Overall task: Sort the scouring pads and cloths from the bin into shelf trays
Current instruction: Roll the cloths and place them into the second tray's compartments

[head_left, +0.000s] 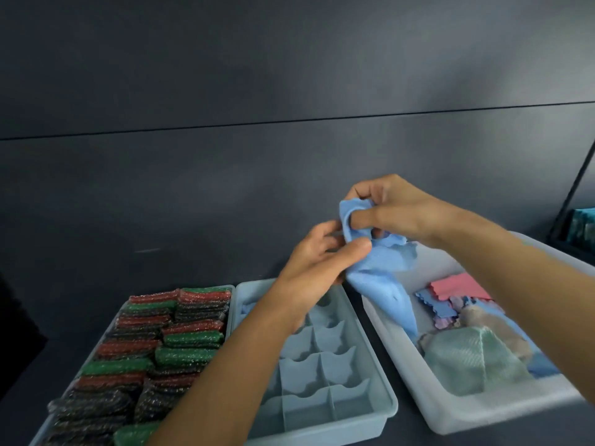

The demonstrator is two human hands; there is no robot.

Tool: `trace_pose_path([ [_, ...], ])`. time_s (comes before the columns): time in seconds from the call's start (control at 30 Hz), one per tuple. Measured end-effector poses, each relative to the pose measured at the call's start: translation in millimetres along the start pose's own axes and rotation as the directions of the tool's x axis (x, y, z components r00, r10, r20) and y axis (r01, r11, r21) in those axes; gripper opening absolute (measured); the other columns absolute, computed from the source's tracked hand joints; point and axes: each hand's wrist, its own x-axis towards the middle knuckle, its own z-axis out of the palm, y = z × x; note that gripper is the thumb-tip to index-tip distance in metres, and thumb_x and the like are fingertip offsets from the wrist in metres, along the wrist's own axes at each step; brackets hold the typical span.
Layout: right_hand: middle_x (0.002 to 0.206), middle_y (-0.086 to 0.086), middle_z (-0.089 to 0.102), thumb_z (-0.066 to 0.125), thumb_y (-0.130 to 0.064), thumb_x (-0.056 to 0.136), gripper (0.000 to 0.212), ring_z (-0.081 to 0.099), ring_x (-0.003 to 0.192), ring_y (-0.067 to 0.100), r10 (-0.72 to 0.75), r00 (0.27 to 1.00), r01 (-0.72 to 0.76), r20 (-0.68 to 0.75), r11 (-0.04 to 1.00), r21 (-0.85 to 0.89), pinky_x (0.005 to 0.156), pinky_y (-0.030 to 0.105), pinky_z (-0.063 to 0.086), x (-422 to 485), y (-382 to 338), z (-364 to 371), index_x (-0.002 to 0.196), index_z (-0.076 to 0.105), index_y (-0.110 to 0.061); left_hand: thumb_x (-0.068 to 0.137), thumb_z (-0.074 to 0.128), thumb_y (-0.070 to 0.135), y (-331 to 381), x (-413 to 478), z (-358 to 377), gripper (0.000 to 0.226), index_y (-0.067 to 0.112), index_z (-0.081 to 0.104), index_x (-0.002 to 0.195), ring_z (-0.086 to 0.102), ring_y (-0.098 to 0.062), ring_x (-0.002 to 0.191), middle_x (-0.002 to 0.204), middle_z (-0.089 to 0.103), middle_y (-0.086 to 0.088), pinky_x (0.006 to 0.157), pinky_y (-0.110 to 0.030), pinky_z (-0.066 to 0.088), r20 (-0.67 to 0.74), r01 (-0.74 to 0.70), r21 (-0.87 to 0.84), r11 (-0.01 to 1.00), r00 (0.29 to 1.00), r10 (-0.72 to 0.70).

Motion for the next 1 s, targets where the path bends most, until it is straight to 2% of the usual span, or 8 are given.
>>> trace_pose_path([
  [0.23,0.063,0.007,0.047,0.068,-0.013,0.081,0.015,0.043,0.056,0.013,-0.050,0.995,0.060,-0.083,0.990,0.125,0.053,0.024,0.036,1.2,-41.0,-0.6,0.072,0.059,-0.005,0.092,0.059,0.003,25.6,-2.0,-29.3,0.013,-0.004,0.064,0.103,0.065,-0.014,0.072,0.081,0.071,-0.006,0.063,-0.025,0.051,-0.107,-0.101,0.044,0.994,0.989,0.105],
  [0.43,0.091,-0.009,0.071,0.060,-0.067,0.072,0.050,0.058,0.082,0.009,-0.016,0.987,-0.048,0.159,0.919,0.392,0.084,0.028,0.046,-8.8,-19.9,18.3,0.095,0.073,-0.024,0.093,0.059,0.004,30.7,-13.9,-54.3,0.015,0.003,0.067,0.106,0.070,-0.023,0.087,0.096,0.074,-0.012,0.078,-0.034,0.058,-0.221,-0.090,-0.181,0.979,0.974,0.049],
  [0.53,0.103,0.000,0.071,0.063,-0.028,0.091,0.027,0.061,0.083,0.013,-0.032,0.999,0.020,0.015,0.861,0.508,0.078,0.033,0.052,-13.6,-1.1,39.2,0.117,0.062,-0.024,0.095,0.056,0.005,24.7,-19.3,-65.0,0.017,0.004,0.068,0.107,0.071,-0.019,0.086,0.097,0.075,-0.011,0.072,-0.029,0.059,-0.285,-0.075,-0.344,0.936,0.958,-0.028],
  [0.6,0.101,0.001,0.065,0.054,0.014,0.085,0.057,0.063,0.082,0.014,-0.132,0.986,0.159,-0.098,0.915,0.372,0.072,0.036,0.055,-20.9,5.4,48.6,0.127,0.052,-0.024,0.095,0.055,0.006,16.9,-21.0,-70.7,0.021,0.006,0.068,0.112,0.070,-0.020,0.089,0.102,0.074,-0.011,0.074,-0.030,0.059,-0.313,-0.057,-0.444,0.894,0.945,-0.095],
  [0.7,0.116,-0.002,0.056,0.054,0.023,0.077,0.086,0.064,0.097,0.020,-0.325,0.945,0.307,0.039,0.921,0.240,0.083,0.040,0.056,-28.1,8.7,60.0,0.135,0.044,-0.041,0.095,0.054,0.006,3.2,-20.0,-74.4,0.030,0.005,0.063,0.124,0.065,-0.028,0.103,0.120,0.068,-0.018,0.085,-0.038,0.056,-0.316,-0.034,-0.554,0.832,0.933,-0.172],
  [0.8,0.110,0.000,0.060,0.066,0.008,0.081,0.057,0.063,0.088,0.025,-0.373,0.928,0.368,-0.009,0.911,0.188,0.079,0.035,0.057,-23.0,-2.7,68.3,0.117,0.064,-0.036,0.094,0.054,0.008,-7.6,-18.9,-74.1,0.034,0.003,0.061,0.127,0.066,-0.030,0.096,0.119,0.066,-0.020,0.078,-0.038,0.059,-0.265,-0.006,-0.632,0.775,0.941,-0.209],
  [0.93,0.059,-0.005,0.054,0.064,-0.003,0.086,0.013,0.042,0.048,0.007,-0.238,0.965,0.249,-0.109,0.963,0.101,0.049,0.020,0.040,-12.8,-24.2,66.0,0.077,0.071,-0.008,0.093,0.057,0.015,-17.3,-20.2,-72.8,0.037,-0.003,0.060,0.126,0.066,-0.022,0.080,0.099,0.069,-0.014,0.068,-0.032,0.056,-0.201,0.095,-0.606,0.790,0.942,-0.268],
  [1.0,0.055,0.001,0.048,0.068,-0.017,0.087,0.025,0.038,0.046,0.009,-0.097,0.993,0.105,-0.064,0.985,0.137,0.044,0.021,0.034,-7.3,-31.7,60.9,0.073,0.063,0.003,0.094,0.057,0.018,-19.0,-21.1,-74.0,0.030,-0.001,0.063,0.116,0.065,-0.019,0.079,0.093,0.069,-0.010,0.070,-0.031,0.054,-0.225,0.114,-0.563,0.818,0.932,-0.285],
])
